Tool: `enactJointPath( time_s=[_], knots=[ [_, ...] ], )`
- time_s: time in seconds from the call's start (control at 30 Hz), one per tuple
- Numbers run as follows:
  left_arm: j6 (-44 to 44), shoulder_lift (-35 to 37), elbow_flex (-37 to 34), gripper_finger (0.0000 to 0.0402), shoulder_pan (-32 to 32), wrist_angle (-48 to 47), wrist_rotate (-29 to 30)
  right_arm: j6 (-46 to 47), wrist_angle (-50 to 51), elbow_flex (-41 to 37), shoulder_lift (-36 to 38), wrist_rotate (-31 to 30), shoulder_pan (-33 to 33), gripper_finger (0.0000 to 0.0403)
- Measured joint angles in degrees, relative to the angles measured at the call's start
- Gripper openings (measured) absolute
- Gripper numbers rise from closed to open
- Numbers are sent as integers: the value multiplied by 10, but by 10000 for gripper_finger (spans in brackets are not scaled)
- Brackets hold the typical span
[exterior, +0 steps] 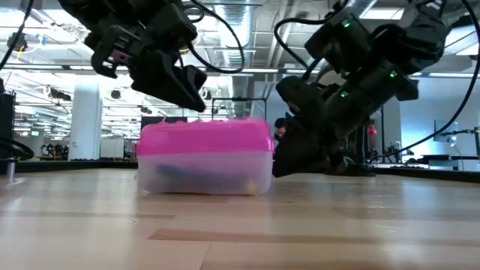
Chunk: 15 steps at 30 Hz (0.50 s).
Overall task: Pick & place school supplies into a supply box
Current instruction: Close the pink supply box
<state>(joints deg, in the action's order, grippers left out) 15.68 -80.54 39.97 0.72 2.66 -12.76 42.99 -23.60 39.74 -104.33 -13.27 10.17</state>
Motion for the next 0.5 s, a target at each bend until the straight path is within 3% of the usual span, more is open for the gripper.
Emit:
enactJointPath(
  time_s=[0.2, 0.5],
  knots=[
    [-13, -36, 0, 114, 12, 37, -2, -1, 9, 9, 12, 14, -6, 92],
    [4, 30, 0, 114, 9, 1, 42, -61, 84, 8, 119, -23, 19, 92]
  ],
)
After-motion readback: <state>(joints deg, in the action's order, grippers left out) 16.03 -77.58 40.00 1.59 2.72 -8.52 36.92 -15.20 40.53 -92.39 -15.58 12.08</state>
